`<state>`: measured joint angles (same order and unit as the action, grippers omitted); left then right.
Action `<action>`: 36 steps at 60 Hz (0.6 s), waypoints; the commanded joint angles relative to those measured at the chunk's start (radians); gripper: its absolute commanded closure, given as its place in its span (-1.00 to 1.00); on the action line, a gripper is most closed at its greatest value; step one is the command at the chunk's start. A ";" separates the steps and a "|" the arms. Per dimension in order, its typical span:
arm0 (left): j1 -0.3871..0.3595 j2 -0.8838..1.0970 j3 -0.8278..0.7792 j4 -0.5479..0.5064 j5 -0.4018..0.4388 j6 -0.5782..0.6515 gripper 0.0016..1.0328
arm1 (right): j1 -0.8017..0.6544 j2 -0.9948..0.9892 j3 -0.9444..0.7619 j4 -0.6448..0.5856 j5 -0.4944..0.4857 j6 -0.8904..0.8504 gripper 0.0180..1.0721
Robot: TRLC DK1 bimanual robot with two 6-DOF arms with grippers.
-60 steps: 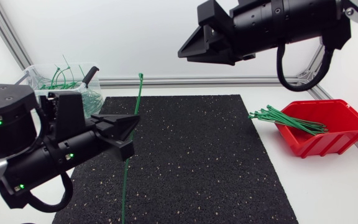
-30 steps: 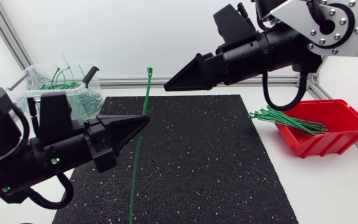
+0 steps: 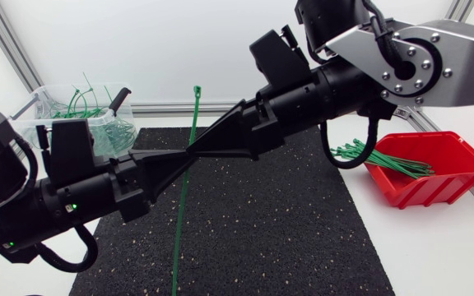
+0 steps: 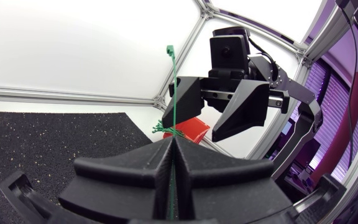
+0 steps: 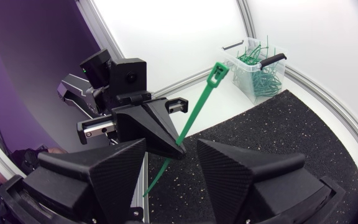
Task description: Take a green cable tie from the red box, thread the tail through the head to close it, then place it in the transparent bin on the left.
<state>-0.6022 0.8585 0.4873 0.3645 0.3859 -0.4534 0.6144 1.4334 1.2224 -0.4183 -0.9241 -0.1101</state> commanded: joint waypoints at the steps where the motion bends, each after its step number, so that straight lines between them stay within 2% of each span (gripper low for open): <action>1: 0.005 0.011 -0.027 0.014 0.015 -0.033 0.92 | 0.010 0.019 0.009 0.012 -0.013 -0.016 -0.13; 12: 0.009 0.001 -0.036 0.014 0.033 -0.039 0.92 | 0.013 0.021 0.002 0.053 -0.012 0.001 0.05; 24: 0.010 0.001 -0.036 0.017 0.039 -0.044 0.92 | 0.013 0.022 -0.008 0.072 -0.010 0.006 0.43; 36: 0.019 0.001 -0.035 0.022 0.048 -0.050 0.92 | 0.016 0.015 -0.024 0.073 -0.005 0.004 0.62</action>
<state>-0.5938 0.8581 0.4755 0.3679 0.4198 -0.4755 0.6212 1.4368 1.2224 -0.3603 -0.9234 -0.1089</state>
